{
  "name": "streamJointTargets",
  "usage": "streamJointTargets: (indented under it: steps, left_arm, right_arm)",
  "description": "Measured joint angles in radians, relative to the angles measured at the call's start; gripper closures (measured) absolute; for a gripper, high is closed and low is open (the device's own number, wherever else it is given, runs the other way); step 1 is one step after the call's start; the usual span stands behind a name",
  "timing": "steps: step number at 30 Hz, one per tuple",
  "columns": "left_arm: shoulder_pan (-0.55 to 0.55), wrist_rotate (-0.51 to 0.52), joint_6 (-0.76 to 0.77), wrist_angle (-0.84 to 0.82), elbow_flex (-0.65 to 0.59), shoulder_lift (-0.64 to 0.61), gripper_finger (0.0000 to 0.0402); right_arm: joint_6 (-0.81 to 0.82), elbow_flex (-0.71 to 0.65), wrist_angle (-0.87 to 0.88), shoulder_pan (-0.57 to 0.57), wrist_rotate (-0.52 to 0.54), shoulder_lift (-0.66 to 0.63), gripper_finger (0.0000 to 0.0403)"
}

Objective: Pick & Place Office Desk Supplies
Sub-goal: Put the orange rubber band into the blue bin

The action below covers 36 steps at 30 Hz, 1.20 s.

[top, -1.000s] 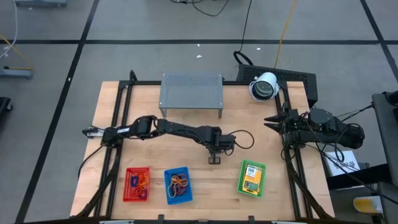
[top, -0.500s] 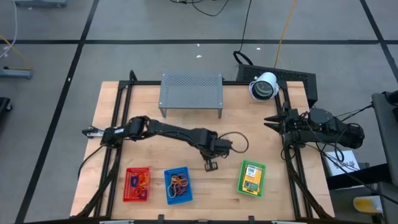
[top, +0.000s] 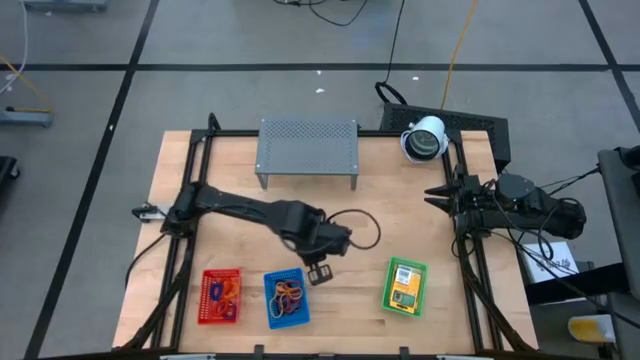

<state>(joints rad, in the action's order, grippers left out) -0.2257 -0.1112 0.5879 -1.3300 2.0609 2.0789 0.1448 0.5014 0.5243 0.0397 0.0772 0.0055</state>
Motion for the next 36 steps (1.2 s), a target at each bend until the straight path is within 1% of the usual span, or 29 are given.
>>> streamJointTargets:
  steps: [7,18,21,25,31,36]
  left_arm:
    - [-0.053,0.003,0.049,-0.027,0.0,-0.027,0.0401]
    - [-0.098,0.048,0.055,-0.011,-0.015,-0.033,0.0401]
    - [-0.114,0.039,0.067,0.113,-0.125,-0.083,0.0401]
    - [-0.14,0.025,0.149,0.303,-0.348,-0.177,0.0401]
    - [-0.174,0.033,0.252,0.456,-0.61,-0.283,0.0401]
    - [-0.196,0.03,0.306,0.629,-0.787,-0.315,0.0401]
  right_arm:
    - [0.0,0.0,0.0,0.0,0.0,0.0,0.0314]
    - [0.0,0.0,0.0,0.0,0.0,0.0,0.0314]
    - [0.0,0.0,0.0,0.0,0.0,0.0,0.0314]
    - [0.0,0.0,-0.001,0.0,0.0,0.0,0.0314]
    - [0.0,0.0,0.0,0.0,0.0,0.0,0.0314]
    - [0.0,0.0,-0.001,0.0,0.0,0.0,0.0314]
